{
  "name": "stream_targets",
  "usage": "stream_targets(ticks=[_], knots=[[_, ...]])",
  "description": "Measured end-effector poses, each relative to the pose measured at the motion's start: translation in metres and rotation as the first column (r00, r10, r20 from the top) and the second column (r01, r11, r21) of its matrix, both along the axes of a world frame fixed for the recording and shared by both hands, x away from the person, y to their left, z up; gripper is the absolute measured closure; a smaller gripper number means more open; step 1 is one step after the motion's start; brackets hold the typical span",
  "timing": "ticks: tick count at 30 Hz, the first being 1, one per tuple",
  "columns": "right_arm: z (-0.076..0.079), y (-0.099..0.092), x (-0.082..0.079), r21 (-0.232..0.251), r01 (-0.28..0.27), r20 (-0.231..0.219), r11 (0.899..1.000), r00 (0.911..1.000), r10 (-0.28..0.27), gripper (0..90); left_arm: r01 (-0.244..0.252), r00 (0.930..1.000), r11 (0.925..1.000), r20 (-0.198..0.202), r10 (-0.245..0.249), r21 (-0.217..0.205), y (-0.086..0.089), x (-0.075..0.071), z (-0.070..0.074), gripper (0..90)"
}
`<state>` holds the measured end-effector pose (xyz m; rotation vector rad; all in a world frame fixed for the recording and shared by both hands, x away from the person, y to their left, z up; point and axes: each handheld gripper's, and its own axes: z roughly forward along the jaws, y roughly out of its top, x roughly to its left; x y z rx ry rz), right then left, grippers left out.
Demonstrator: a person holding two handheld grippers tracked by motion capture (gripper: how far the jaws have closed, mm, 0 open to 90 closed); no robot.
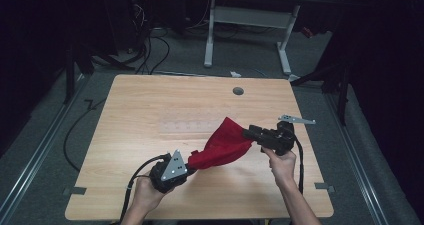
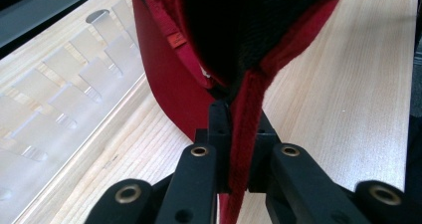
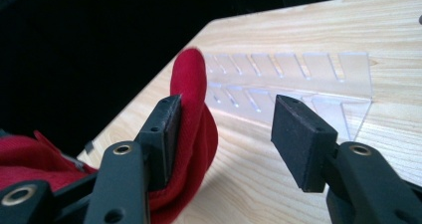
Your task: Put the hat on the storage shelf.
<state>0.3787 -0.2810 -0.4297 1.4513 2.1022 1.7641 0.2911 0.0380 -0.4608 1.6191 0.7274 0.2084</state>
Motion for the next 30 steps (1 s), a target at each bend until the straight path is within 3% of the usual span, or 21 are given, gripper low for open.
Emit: stream_targets(ticks=[7, 11, 14, 17, 20, 23, 26, 30], knots=[[0.000, -0.018, 0.000, 0.089, 0.055, 0.006, 0.995, 0.9984, -0.056, 42.3, -0.014, 0.9999, 0.9998, -0.006, 0.014, 0.012, 0.005, 0.000, 0.000, 85.3], [-0.003, -0.026, -0.003, 0.051, 0.086, 0.013, 0.995, 0.9961, -0.087, 42.4, -0.046, 0.9989, 0.9983, -0.012, 0.045, -0.037, 0.014, 0.004, 0.007, 85.3], [-0.013, -0.028, -0.006, -0.017, 0.116, 0.021, 0.993, 0.9930, -0.116, 42.9, -0.080, 0.9967, 0.9944, -0.015, 0.079, -0.068, 0.020, 0.010, 0.011, 85.2], [-0.030, -0.026, -0.009, -0.112, 0.140, 0.019, 0.984, 0.9902, -0.139, 43.0, -0.112, 0.9935, 0.9882, -0.032, 0.109, -0.104, 0.025, 0.015, 0.015, 85.2], [-0.047, -0.022, -0.011, -0.215, 0.151, 0.022, 0.965, 0.9885, -0.150, 43.0, -0.139, 0.9900, 0.9815, -0.044, 0.134, -0.132, 0.030, 0.019, 0.018, 85.1], [-0.062, -0.016, -0.014, -0.325, 0.172, 0.062, 0.930, 0.9851, -0.161, 43.0, -0.155, 0.9873, 0.9767, -0.057, 0.149, -0.148, 0.035, 0.023, 0.020, 85.2], [-0.073, -0.012, -0.015, -0.373, 0.173, 0.057, 0.912, 0.9848, -0.164, 43.0, -0.169, 0.9849, 0.9735, -0.064, 0.161, -0.154, 0.037, 0.026, 0.021, 85.2], [-0.085, -0.008, -0.014, -0.439, 0.185, 0.057, 0.879, 0.9823, -0.178, 42.8, -0.188, 0.9813, 0.9662, -0.074, 0.177, -0.176, 0.040, 0.032, 0.024, 85.1]])
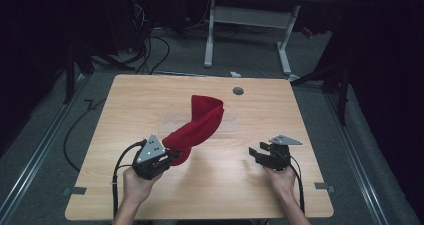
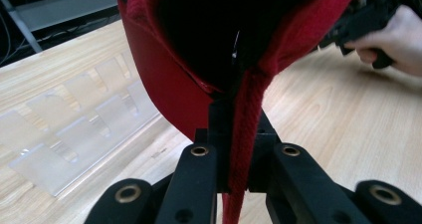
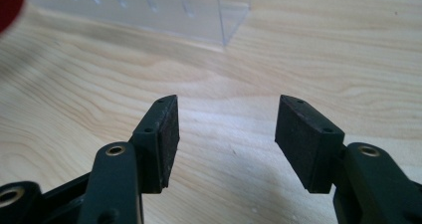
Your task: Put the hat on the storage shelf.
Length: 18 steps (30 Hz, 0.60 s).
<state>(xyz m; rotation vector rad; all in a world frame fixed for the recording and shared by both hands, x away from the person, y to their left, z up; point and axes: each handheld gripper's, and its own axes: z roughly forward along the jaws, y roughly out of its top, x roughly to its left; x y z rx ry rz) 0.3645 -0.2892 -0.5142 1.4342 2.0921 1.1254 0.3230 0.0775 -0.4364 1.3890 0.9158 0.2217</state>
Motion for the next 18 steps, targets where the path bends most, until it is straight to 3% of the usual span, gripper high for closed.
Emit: stream_targets(ticks=[6, 9, 15, 18], knots=[[-0.011, -0.001, 0.002, -0.090, 0.031, -0.007, 0.995, 0.9995, -0.031, 41.0, -0.027, 0.9996, 0.9988, -0.013, 0.027, -0.042, 0.004, 0.008, 0.005, 85.1], [-0.014, -0.002, 0.001, -0.108, 0.041, -0.015, 0.993, 0.9990, -0.043, 40.2, -0.046, 0.9986, 0.9970, -0.029, 0.044, -0.063, 0.005, 0.013, 0.007, 85.1], [-0.016, 0.001, 0.002, -0.174, 0.048, -0.014, 0.984, 0.9986, -0.051, 38.8, -0.059, 0.9980, 0.9961, -0.028, 0.057, -0.065, 0.007, 0.021, 0.013, 85.1], [-0.017, 0.001, 0.002, -0.179, 0.051, -0.013, 0.983, 0.9984, -0.055, 37.9, -0.067, 0.9976, 0.9941, -0.025, 0.065, -0.086, 0.009, 0.026, 0.017, 85.1]])
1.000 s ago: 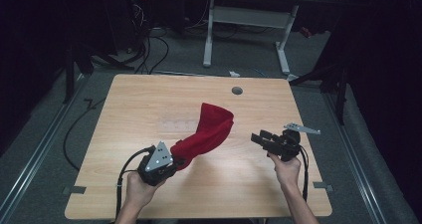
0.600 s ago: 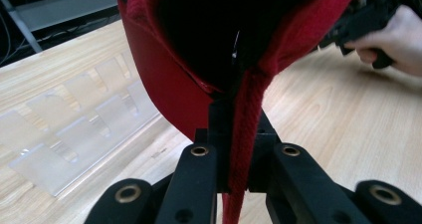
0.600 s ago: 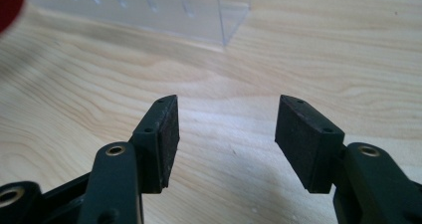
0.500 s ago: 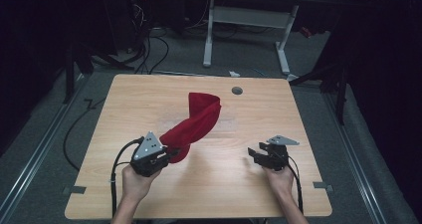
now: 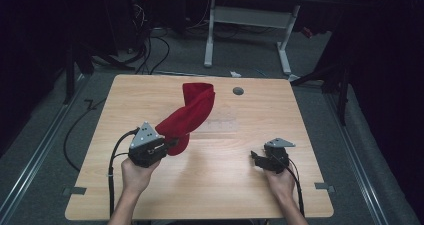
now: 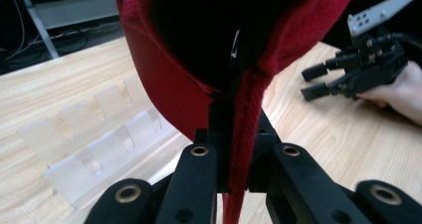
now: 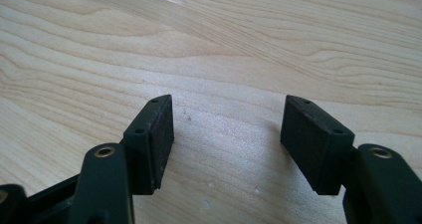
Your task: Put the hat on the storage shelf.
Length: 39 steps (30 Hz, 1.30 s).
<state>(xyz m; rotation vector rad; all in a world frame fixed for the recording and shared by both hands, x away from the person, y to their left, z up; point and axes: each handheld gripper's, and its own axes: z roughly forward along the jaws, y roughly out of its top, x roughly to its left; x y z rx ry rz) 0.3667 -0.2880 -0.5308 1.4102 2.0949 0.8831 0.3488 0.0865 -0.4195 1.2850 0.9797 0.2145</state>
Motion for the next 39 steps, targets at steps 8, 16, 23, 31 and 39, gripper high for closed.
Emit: stream_targets(ticks=[8, 16, 23, 31, 39], knots=[[0.000, 0.000, 0.000, 0.002, 0.005, -0.002, 1.000, 1.0000, -0.005, 37.8, -0.044, 0.9990, 0.9980, -0.005, 0.044, -0.045, 0.009, 0.014, 0.010, 85.1], [0.000, 0.000, -0.001, 0.003, 0.006, -0.002, 1.000, 1.0000, -0.006, 37.7, -0.078, 0.9969, 0.9945, 0.008, 0.078, -0.070, 0.014, 0.026, 0.019, 85.1], [0.000, 0.000, -0.001, 0.003, 0.007, -0.002, 1.000, 1.0000, -0.007, 37.6, -0.106, 0.9942, 0.9924, 0.015, 0.107, -0.063, 0.016, 0.038, 0.023, 85.1], [0.000, 0.001, -0.001, 0.004, 0.007, -0.002, 1.000, 1.0000, -0.007, 37.5, -0.152, 0.9877, 0.9865, 0.026, 0.154, -0.059, 0.021, 0.051, 0.021, 85.1], [0.000, 0.001, -0.001, 0.004, 0.007, -0.003, 1.000, 1.0000, -0.007, 37.3, -0.200, 0.9790, 0.9788, 0.033, 0.201, -0.046, 0.027, 0.063, 0.015, 85.1]])
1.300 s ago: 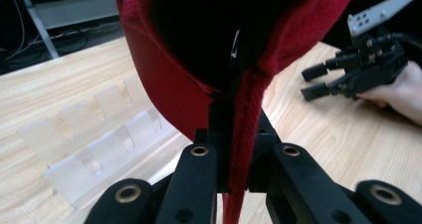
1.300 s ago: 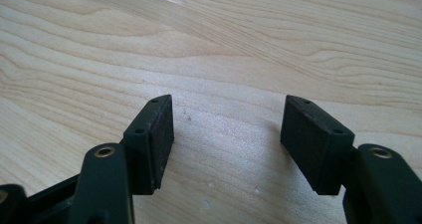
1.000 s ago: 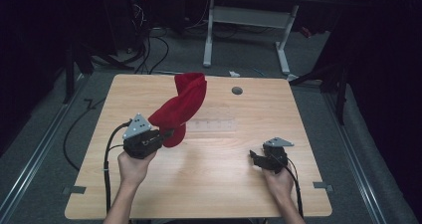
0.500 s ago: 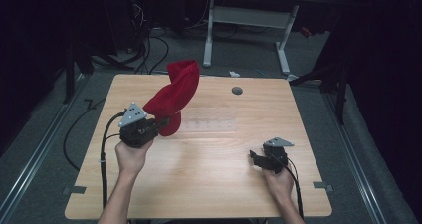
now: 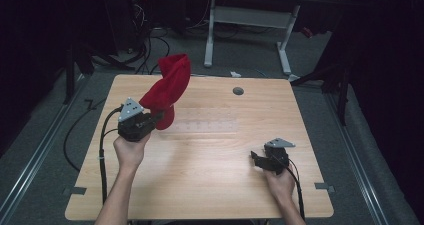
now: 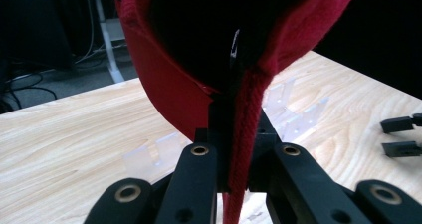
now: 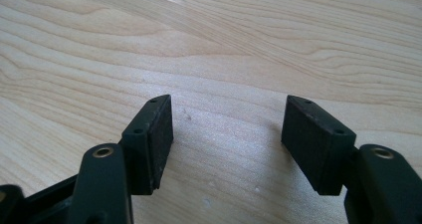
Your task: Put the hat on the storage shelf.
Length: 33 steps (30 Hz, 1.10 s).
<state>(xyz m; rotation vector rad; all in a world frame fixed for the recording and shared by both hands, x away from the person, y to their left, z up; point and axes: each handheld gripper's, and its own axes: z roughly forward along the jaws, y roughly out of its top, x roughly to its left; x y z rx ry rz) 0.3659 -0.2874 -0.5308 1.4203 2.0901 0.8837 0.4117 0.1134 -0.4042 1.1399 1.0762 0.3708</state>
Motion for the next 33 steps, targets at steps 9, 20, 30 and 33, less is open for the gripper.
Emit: stream_targets(ticks=[9, 20, 30, 33], knots=[[0.000, 0.000, 0.000, -0.001, -0.002, 0.000, 1.000, 1.0000, 0.002, 37.0, -0.052, 0.9986, 0.9986, 0.006, 0.052, 0.011, 0.002, 0.014, -0.008, 85.1], [0.000, 0.000, 0.000, 0.000, -0.002, -0.001, 1.000, 1.0000, 0.002, 36.8, -0.088, 0.9961, 0.9957, 0.004, 0.088, 0.028, 0.003, 0.028, -0.017, 85.1], [0.000, 0.000, 0.000, 0.000, -0.001, -0.001, 1.000, 1.0000, 0.001, 36.8, -0.107, 0.9943, 0.9928, 0.004, 0.107, 0.054, 0.000, 0.035, -0.024, 85.1], [0.000, 0.000, 0.000, 0.000, -0.002, -0.001, 1.000, 1.0000, 0.002, 36.8, -0.109, 0.9940, 0.9924, 0.004, 0.109, 0.057, -0.001, 0.036, -0.025, 85.1]])
